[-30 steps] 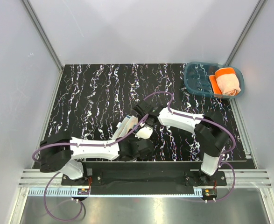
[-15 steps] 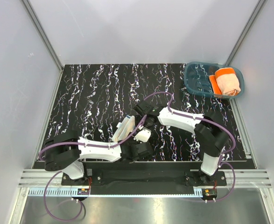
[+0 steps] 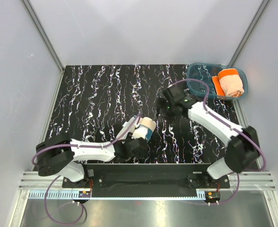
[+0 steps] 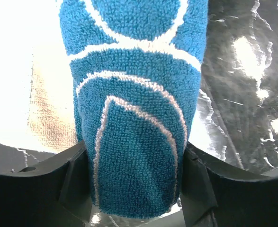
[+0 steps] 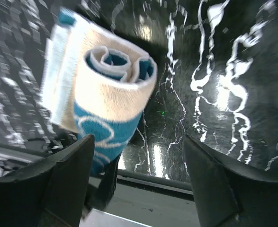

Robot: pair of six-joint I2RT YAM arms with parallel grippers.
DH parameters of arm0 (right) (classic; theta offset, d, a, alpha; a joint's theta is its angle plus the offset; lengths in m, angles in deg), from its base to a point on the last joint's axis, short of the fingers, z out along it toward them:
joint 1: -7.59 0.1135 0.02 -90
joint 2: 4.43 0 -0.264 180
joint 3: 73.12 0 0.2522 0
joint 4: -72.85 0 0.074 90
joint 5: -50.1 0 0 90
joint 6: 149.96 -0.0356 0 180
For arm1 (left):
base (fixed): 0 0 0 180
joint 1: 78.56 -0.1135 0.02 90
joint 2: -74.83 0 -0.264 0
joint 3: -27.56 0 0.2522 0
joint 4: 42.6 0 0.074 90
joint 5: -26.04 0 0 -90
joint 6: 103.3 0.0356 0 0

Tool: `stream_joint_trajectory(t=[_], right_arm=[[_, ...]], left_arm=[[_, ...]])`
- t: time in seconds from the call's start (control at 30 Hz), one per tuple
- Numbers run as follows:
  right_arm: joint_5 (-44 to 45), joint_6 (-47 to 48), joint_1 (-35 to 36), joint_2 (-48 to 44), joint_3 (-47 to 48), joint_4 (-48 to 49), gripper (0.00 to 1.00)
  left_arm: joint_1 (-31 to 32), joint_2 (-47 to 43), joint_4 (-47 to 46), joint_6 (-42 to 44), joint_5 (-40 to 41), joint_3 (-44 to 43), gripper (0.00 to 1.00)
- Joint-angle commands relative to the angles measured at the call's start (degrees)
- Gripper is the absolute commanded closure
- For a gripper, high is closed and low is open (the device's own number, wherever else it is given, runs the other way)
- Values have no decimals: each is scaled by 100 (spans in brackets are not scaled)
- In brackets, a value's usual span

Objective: Roll the towels
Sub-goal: Roll the towel

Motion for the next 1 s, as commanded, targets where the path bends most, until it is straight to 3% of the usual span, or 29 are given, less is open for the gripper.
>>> stream_joint_trajectory(t=[0.0, 0.17, 0.27, 0.4, 0.57, 0.67, 0.8, 0.97], right_arm=[[141, 188, -65, -564, -96, -112, 17], [-262, 65, -74, -757, -578, 203, 17], [-893, 3, -74, -1117, -1219, 1028, 17], [-1344, -137, -74, -1749, -2037, 2118, 15], [-1617, -330, -74, -2164, -2741, 2919, 12], [-1784, -427, -66, -2156, -2969, 3385, 12], [-1898, -480, -66, -1884, -3110, 3798, 12], [-1838, -480, -66, -1620, -3225, 4133, 12]], left_arm=[[-295, -286, -311, 95, -837, 308, 39], [-550, -321, -540, 218, -1303, 256, 43], [-874, -461, -829, 297, -2031, 326, 44], [-1507, -594, -1418, 244, -3708, 476, 42], [-2096, -261, -1455, 104, -4713, 318, 38], [-2325, 205, -1375, -19, -5416, 54, 38], [-2598, 601, -1971, -422, -6346, 80, 36], [-2958, 751, -2491, -757, -6972, 273, 35]])
